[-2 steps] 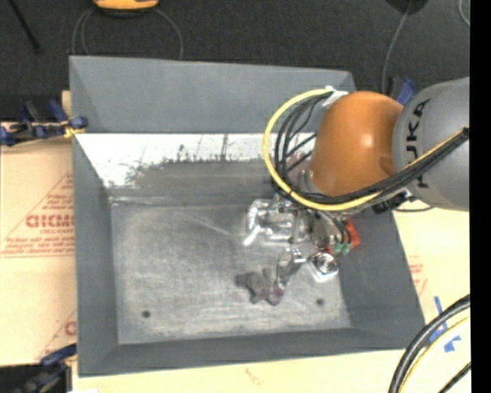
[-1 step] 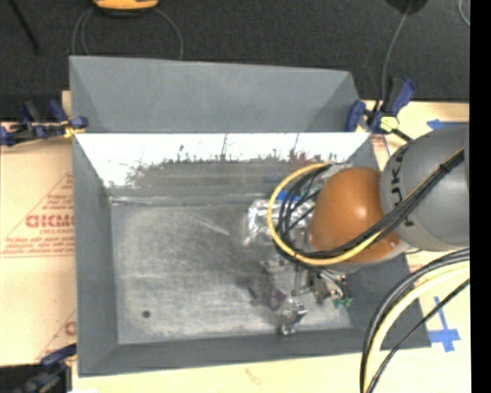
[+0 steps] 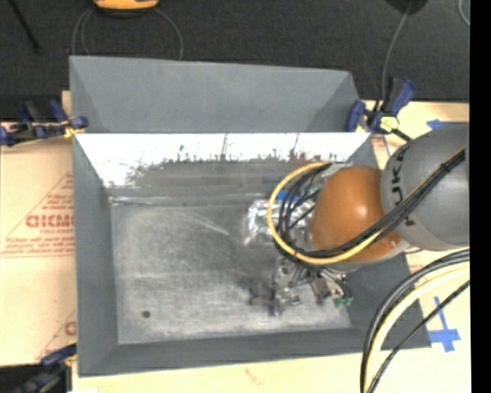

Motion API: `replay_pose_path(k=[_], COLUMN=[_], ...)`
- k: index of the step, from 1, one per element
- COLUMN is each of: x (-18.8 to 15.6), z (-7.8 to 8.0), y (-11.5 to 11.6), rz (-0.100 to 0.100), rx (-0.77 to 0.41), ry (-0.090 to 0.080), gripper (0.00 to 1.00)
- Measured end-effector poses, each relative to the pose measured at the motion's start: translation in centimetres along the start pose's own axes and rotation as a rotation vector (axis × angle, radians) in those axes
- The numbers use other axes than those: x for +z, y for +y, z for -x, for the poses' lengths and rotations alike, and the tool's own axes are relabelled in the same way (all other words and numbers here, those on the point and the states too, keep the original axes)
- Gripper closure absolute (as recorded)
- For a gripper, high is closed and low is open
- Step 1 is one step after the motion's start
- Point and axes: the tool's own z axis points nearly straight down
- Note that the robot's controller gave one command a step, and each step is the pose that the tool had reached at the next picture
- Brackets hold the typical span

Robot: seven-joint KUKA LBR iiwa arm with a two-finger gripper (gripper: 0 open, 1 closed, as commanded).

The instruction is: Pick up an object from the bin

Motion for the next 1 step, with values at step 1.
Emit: replay_pose_path(k=[1], x=[0.14], z=[3.25], y=[-1.14], rz=[0.003], rx=[0.019], ry=[0.017], gripper=[1.00])
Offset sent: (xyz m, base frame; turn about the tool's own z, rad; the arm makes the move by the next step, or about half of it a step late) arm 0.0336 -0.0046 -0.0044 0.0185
